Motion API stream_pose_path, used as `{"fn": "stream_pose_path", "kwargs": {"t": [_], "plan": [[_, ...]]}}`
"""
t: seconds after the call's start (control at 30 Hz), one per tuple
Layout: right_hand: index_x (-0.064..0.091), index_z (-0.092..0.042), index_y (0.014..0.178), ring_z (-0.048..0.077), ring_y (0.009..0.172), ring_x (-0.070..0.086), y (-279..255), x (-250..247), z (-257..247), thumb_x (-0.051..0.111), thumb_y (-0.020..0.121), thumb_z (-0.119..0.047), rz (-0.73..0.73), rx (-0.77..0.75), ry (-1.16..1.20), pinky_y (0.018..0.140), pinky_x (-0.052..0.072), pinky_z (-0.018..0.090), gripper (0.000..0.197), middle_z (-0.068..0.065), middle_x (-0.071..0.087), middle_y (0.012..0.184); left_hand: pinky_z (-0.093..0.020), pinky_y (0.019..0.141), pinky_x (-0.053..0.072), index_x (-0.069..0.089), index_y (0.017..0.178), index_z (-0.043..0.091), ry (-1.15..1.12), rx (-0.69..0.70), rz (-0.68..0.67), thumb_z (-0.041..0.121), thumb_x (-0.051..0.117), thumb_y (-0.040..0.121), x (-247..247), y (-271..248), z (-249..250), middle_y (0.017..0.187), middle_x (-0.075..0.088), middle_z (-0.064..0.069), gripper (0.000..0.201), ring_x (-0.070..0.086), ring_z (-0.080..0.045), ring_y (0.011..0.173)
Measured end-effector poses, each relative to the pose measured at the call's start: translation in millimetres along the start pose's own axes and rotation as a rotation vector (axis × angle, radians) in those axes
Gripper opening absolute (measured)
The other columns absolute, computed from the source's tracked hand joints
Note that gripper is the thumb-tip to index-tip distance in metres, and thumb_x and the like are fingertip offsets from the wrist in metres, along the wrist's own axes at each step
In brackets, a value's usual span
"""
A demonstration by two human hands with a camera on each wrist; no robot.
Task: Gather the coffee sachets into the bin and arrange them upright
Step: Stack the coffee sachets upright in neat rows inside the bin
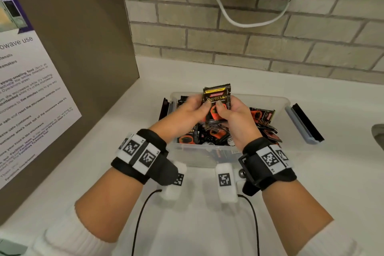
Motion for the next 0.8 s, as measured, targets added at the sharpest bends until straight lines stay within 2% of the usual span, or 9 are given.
{"fn": "stream_pose_path", "kwargs": {"t": [0.07, 0.17, 0.23, 0.33, 0.4, 0.5, 0.6, 0.73, 0.8], "plan": [[0.054, -0.009, 0.117, 0.016, 0.094, 0.064, 1, 11, 0, 0.043, 0.098, -0.012, -0.019, 0.026, 0.107, 0.082, 0.055, 0.030, 0.023, 0.009, 0.065, 0.105, -0.009, 0.089, 0.045, 0.029, 0.136, 0.019, -0.094, -0.015, -0.114, 0.027, 0.032, 0.100, 20, -7, -2, 0.123, 0.050, 0.005, 0.038, 0.051, -0.004, 0.115], [0.056, -0.012, 0.114, 0.028, 0.108, 0.058, 3, 29, 5, 0.045, 0.093, -0.019, 0.035, 0.075, 0.008, 0.100, 0.045, 0.046, 0.025, 0.017, 0.058, 0.119, -0.026, 0.097, 0.048, 0.022, 0.136, 0.012, -0.292, -0.078, -0.029, 0.031, 0.035, 0.099, 22, -8, -9, 0.139, 0.042, -0.006, 0.044, 0.046, -0.016, 0.126], [0.060, -0.019, 0.111, 0.029, 0.112, 0.054, 4, 36, 6, 0.047, 0.083, -0.030, 0.044, 0.067, -0.183, 0.101, 0.042, 0.048, 0.032, 0.015, 0.051, 0.123, -0.032, 0.092, 0.052, 0.027, 0.132, 0.011, -0.375, -0.099, 0.069, 0.025, 0.035, 0.100, 11, -6, -12, 0.135, 0.046, -0.009, 0.036, 0.050, -0.020, 0.123], [0.059, -0.027, 0.112, 0.028, 0.117, 0.052, 2, 38, -5, 0.048, 0.092, -0.029, -0.024, 0.033, -0.262, 0.101, 0.043, 0.047, 0.023, 0.011, 0.049, 0.131, -0.037, 0.076, 0.059, 0.037, 0.117, 0.020, -0.270, -0.059, 0.147, 0.018, 0.039, 0.099, -16, -7, -9, 0.119, 0.052, -0.004, 0.018, 0.057, -0.019, 0.109], [0.034, -0.028, 0.139, 0.024, 0.113, 0.056, 3, 35, -15, 0.043, 0.098, -0.017, -0.074, -0.010, -0.116, 0.094, 0.049, 0.043, 0.043, 0.003, 0.046, 0.131, -0.035, 0.074, 0.059, 0.041, 0.114, 0.021, -0.178, -0.074, 0.160, 0.013, 0.043, 0.098, -29, -8, -10, 0.115, 0.056, -0.005, 0.018, 0.059, -0.021, 0.105], [0.004, -0.039, 0.147, 0.015, 0.105, 0.056, 0, 50, -40, 0.042, 0.097, -0.008, -0.208, -0.208, -0.293, 0.085, 0.055, 0.032, 0.070, -0.002, 0.043, 0.127, -0.035, 0.083, 0.055, 0.040, 0.118, 0.017, -0.071, -0.082, 0.148, 0.010, 0.043, 0.097, -35, -9, -9, 0.114, 0.057, -0.009, 0.022, 0.059, -0.022, 0.104], [0.022, -0.027, 0.148, 0.018, 0.106, 0.052, 4, 59, -41, 0.040, 0.098, -0.008, -0.189, -0.257, -0.585, 0.091, 0.052, 0.035, 0.056, 0.002, 0.042, 0.121, -0.041, 0.095, 0.046, 0.034, 0.129, 0.009, -0.067, -0.095, 0.169, 0.007, 0.039, 0.098, -36, -12, -7, 0.115, 0.052, -0.012, 0.031, 0.054, -0.025, 0.108], [0.052, -0.014, 0.131, 0.002, 0.063, 0.060, 7, 60, -41, 0.046, 0.095, -0.005, -0.205, -0.236, -0.715, 0.054, 0.047, 0.006, 0.038, 0.008, 0.059, 0.111, -0.038, 0.101, 0.042, 0.032, 0.132, 0.006, 0.039, -0.125, 0.188, 0.006, 0.042, 0.096, -39, -14, -17, 0.118, 0.049, -0.013, 0.037, 0.050, -0.025, 0.112], [0.060, -0.012, 0.121, 0.004, 0.056, 0.058, 5, 61, -40, 0.050, 0.092, -0.001, -0.216, -0.237, -0.756, 0.049, 0.048, 0.007, 0.033, 0.007, 0.064, 0.102, -0.043, 0.099, 0.044, 0.041, 0.124, 0.015, 0.126, -0.120, 0.183, 0.008, 0.052, 0.089, -43, -14, -22, 0.116, 0.053, -0.014, 0.036, 0.053, -0.028, 0.110]]}}
Point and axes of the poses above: each hand's wrist, its own y-axis towards the middle knuckle, its own x-axis out of the palm, z = x × y, the point moved 9 cm from there along y, towards the middle knuckle
